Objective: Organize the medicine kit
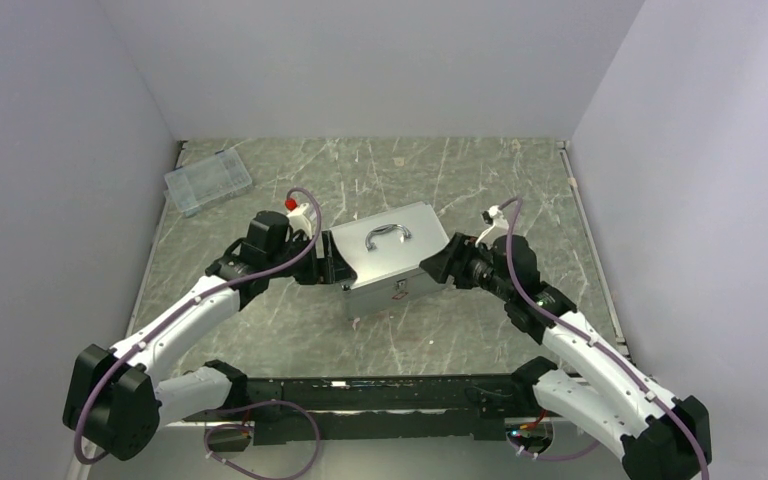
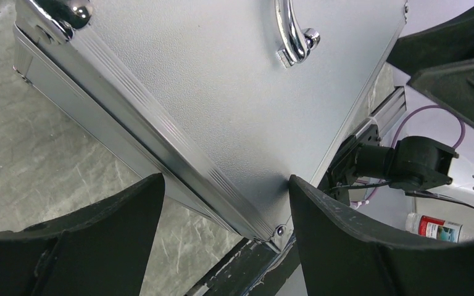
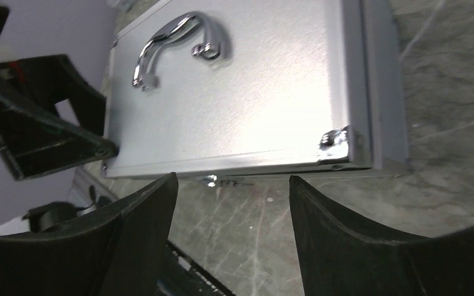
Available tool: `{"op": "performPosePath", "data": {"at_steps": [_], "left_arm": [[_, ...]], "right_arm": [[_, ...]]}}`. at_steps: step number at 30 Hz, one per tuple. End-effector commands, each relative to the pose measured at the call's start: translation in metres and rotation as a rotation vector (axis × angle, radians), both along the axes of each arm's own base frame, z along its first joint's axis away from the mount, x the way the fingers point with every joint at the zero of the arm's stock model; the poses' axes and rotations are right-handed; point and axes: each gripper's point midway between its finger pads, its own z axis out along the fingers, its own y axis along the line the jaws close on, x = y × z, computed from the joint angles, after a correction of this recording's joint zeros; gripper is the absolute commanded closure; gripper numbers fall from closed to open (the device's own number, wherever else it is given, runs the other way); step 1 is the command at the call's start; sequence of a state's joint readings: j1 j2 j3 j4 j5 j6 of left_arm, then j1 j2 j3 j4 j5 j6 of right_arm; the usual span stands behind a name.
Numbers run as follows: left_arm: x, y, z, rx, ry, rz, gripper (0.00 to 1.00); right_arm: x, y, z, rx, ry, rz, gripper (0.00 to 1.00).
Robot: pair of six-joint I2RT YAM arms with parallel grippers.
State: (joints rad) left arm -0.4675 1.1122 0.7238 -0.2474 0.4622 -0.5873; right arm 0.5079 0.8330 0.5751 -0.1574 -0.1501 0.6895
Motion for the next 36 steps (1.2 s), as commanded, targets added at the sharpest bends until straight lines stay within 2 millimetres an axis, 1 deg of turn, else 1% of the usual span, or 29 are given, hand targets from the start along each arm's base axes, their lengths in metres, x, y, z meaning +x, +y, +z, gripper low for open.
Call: {"op": "performPosePath", "data": {"at_steps": [1, 4, 6, 8, 9, 10, 13, 14, 19, 21, 29, 36], "left_arm": [[-0.008, 0.004, -0.006, 0.039, -0.001, -0.018, 0.2], [-0.008, 0.002, -0.006, 0.032, 0.001, -0.025, 0.2], [-0.008, 0.002, -0.008, 0.034, 0.002, -0.027, 0.2], [-0.008, 0.003, -0.009, 0.038, 0.0, -0.03, 0.2], [-0.009, 0.003, -0.01, 0.042, 0.003, -0.032, 0.2], [-0.009, 0.003, -0.01, 0.042, 0.002, -0.033, 0.2], [-0.011, 0.003, -0.011, 0.038, 0.003, -0.039, 0.2], [-0.012, 0.003, -0.011, 0.033, 0.002, -0.042, 0.2], [-0.013, 0.003, -0.01, 0.031, 0.001, -0.047, 0.2], [-0.013, 0.002, -0.01, 0.029, -0.001, -0.052, 0.2], [-0.014, 0.0, -0.012, 0.023, 0.011, -0.063, 0.2], [-0.013, 0.001, -0.009, 0.026, 0.004, -0.059, 0.2]], "right_arm": [[-0.024, 0.024, 0.011, 0.14, -0.032, 0.149, 0.31], [-0.038, 0.033, 0.001, 0.197, -0.035, 0.189, 0.3], [-0.043, 0.036, -0.009, 0.215, -0.027, 0.201, 0.3], [-0.047, 0.04, -0.012, 0.245, -0.038, 0.219, 0.27], [-0.049, 0.041, -0.017, 0.255, -0.04, 0.226, 0.23], [-0.051, 0.043, -0.016, 0.267, -0.055, 0.236, 0.17], [-0.052, 0.046, -0.02, 0.287, -0.086, 0.255, 0.02], [-0.051, 0.046, -0.02, 0.294, -0.099, 0.256, 0.0], [-0.049, 0.049, -0.018, 0.337, -0.18, 0.255, 0.0], [-0.049, 0.05, -0.012, 0.359, -0.23, 0.263, 0.0], [-0.046, 0.057, -0.007, 0.35, -0.358, 0.269, 0.0], [-0.04, 0.064, -0.015, 0.332, -0.366, 0.28, 0.0]]}}
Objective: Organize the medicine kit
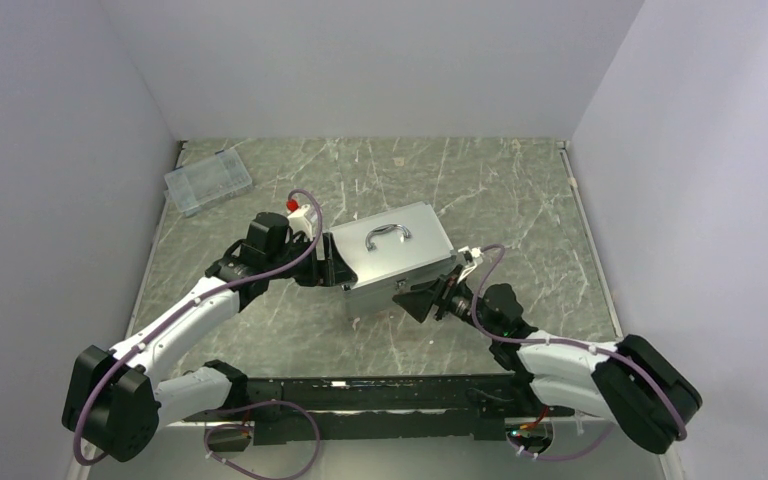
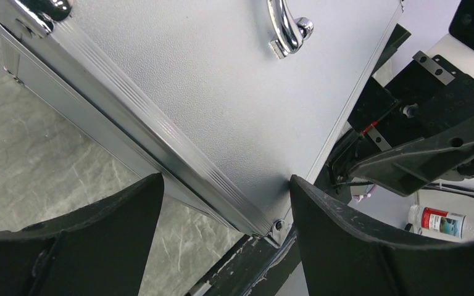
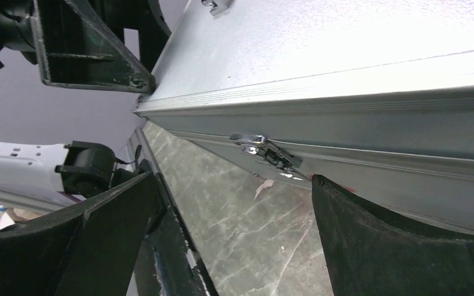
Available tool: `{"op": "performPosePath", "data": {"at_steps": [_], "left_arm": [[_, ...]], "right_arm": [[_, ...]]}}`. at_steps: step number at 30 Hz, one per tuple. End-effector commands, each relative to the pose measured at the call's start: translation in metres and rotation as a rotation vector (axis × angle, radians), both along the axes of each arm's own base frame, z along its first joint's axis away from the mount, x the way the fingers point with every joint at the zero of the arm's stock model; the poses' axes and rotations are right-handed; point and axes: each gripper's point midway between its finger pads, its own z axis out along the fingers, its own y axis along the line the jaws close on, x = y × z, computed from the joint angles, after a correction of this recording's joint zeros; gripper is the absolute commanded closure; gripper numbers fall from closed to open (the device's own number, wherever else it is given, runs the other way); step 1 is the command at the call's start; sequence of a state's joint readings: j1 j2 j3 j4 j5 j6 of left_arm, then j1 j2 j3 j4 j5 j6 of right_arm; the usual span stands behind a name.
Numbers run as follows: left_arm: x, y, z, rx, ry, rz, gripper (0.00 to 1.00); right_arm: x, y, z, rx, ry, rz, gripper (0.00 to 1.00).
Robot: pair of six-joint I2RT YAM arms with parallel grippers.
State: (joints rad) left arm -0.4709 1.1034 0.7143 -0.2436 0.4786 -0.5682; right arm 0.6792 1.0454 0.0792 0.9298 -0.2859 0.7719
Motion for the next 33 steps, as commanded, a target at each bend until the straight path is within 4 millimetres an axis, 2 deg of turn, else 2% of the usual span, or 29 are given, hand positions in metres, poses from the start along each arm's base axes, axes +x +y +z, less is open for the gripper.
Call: {"op": "performPosePath", "data": {"at_steps": [1, 20, 26, 33], "left_arm": [[-0.009, 0.002, -0.008, 0.028, 0.015, -0.032, 0.2], [-0.01, 0.003, -0.007, 0.03, 0.01, -0.027, 0.2], [-0.01, 0.003, -0.009, 0.031, 0.015, -0.028, 0.2], [-0.011, 0.004, -0.009, 0.032, 0.014, -0.027, 0.2]], "right_arm": [[0.009, 0.004, 0.024, 0.056, -0.117, -0.015, 0.0], [0.012, 0.018, 0.019, 0.047, -0.155, 0.042, 0.0], [0.007, 0.025, 0.02, 0.055, -0.167, 0.093, 0.0], [0.0, 0.025, 0.029, 0.079, -0.211, 0.123, 0.0]]}}
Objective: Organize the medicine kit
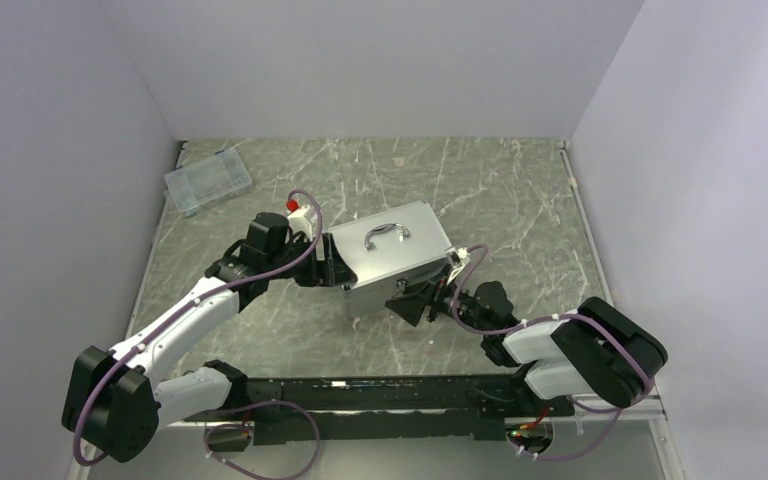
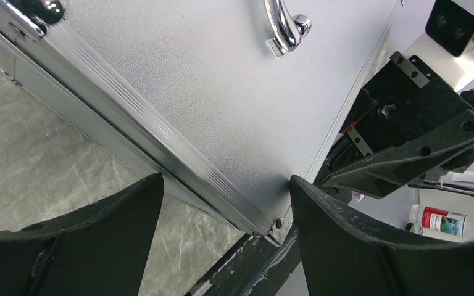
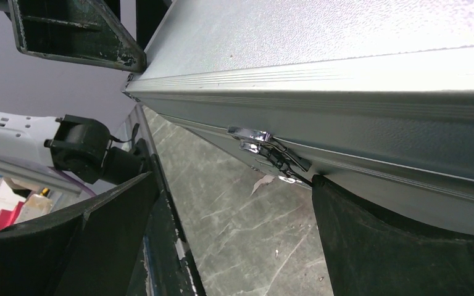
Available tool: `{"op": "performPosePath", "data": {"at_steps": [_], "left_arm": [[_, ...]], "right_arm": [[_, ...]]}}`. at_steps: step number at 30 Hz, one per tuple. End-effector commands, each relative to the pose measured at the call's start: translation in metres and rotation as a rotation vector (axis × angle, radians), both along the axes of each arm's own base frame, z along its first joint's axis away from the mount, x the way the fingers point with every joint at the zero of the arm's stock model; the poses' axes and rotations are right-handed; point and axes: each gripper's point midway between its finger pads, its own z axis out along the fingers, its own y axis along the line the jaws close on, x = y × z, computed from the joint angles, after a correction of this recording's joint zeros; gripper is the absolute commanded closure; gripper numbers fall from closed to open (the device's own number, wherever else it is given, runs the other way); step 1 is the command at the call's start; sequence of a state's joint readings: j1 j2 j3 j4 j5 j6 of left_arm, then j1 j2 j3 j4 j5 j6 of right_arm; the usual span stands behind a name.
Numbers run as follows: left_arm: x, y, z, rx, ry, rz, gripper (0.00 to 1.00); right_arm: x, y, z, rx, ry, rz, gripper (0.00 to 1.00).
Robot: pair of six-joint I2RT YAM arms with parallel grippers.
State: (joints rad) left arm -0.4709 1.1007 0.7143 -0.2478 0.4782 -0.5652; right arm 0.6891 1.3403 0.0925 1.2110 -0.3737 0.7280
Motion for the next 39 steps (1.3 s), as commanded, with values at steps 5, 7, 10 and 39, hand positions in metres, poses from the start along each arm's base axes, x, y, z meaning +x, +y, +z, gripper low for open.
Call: {"op": "performPosePath", "data": {"at_steps": [5, 7, 10, 39], "left_arm": [[-0.01, 0.003, -0.008, 0.029, 0.013, -0.025, 0.2], [-0.01, 0.003, -0.008, 0.029, 0.013, -0.025, 0.2], [-0.009, 0.002, -0.008, 0.027, 0.015, -0.026, 0.2], [-0.011, 0.003, -0.004, 0.016, 0.011, -0.025, 0.19]], "right_arm": [[-0.003, 0.006, 0.05, 0.104, -0.173, 0.046, 0.0], [-0.004, 0.005, 0.052, 0.1, -0.175, 0.049, 0.0], [-0.006, 0.006, 0.054, 0.09, -0.17, 0.06, 0.0], [-0.031, 0.003, 0.072, 0.105, -0.157, 0.152, 0.0]]}}
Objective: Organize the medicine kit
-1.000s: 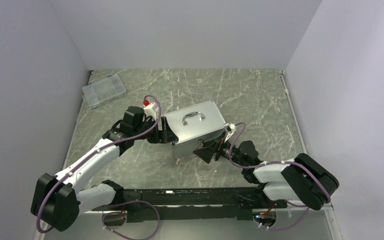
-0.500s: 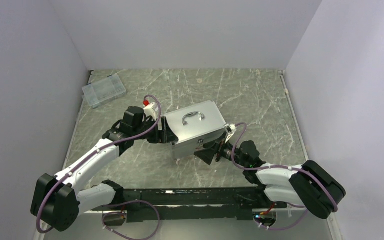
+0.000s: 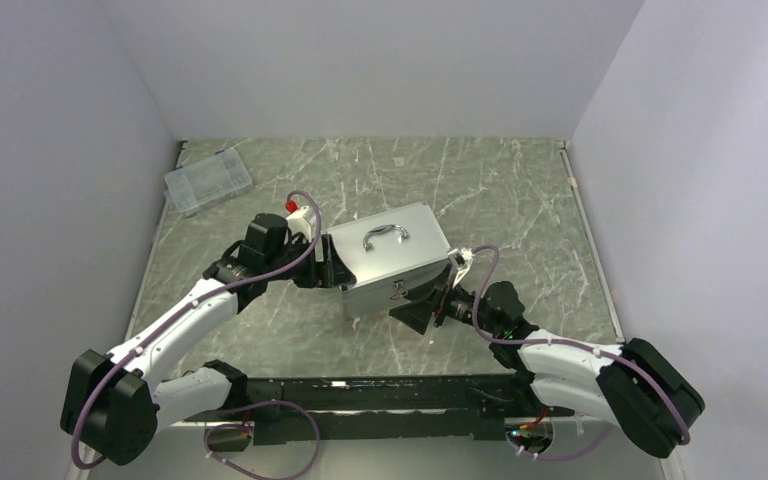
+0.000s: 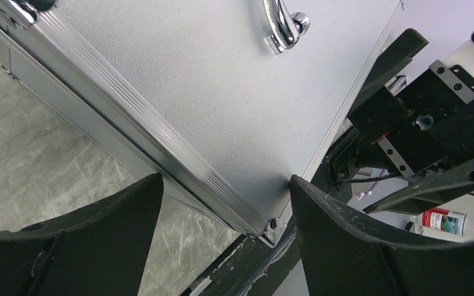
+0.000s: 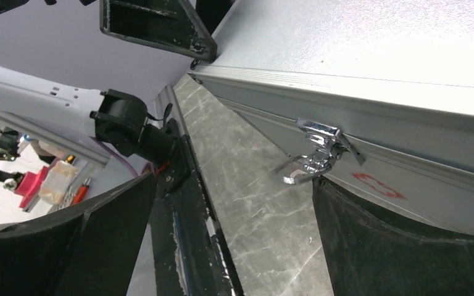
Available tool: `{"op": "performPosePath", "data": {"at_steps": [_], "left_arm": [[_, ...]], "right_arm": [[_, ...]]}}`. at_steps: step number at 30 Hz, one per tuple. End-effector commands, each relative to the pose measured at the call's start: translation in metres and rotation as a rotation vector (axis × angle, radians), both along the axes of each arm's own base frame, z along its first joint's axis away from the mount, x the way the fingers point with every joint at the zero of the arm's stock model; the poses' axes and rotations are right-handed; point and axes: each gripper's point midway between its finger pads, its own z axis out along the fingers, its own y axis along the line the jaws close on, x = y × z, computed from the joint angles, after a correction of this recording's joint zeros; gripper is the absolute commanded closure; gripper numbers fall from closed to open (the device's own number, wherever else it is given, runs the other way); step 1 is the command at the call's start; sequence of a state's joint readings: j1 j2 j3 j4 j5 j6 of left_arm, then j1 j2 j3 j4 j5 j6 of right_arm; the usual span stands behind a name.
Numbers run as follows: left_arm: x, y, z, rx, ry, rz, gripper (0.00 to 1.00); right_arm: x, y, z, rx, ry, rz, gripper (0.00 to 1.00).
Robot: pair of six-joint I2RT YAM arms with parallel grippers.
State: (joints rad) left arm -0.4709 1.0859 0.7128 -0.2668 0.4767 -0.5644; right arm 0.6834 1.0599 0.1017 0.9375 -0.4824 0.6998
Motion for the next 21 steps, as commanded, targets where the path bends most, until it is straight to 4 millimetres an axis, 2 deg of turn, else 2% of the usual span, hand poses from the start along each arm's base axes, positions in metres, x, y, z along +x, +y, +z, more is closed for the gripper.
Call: {"op": "performPosePath", "data": {"at_steps": [1, 9, 21], "left_arm": [[-0.0076, 0.0006, -0.0039, 0.013, 0.005, -0.025, 0.19], [-0.0079, 0.0007, -0.0033, 0.015, 0.007, -0.026, 0.19], [-0.0096, 0.0023, -0.0053, 0.02, 0.007, -0.026, 0.19]], "right_arm": [[-0.005, 0.0068, 0.05, 0.111, -0.119, 0.049, 0.0], [-0.0022, 0.0114, 0.0555, 0.121, -0.115, 0.052, 0.0], [-0.0024, 0.0138, 0.0503, 0.096, -0.106, 0.046, 0.0]]}}
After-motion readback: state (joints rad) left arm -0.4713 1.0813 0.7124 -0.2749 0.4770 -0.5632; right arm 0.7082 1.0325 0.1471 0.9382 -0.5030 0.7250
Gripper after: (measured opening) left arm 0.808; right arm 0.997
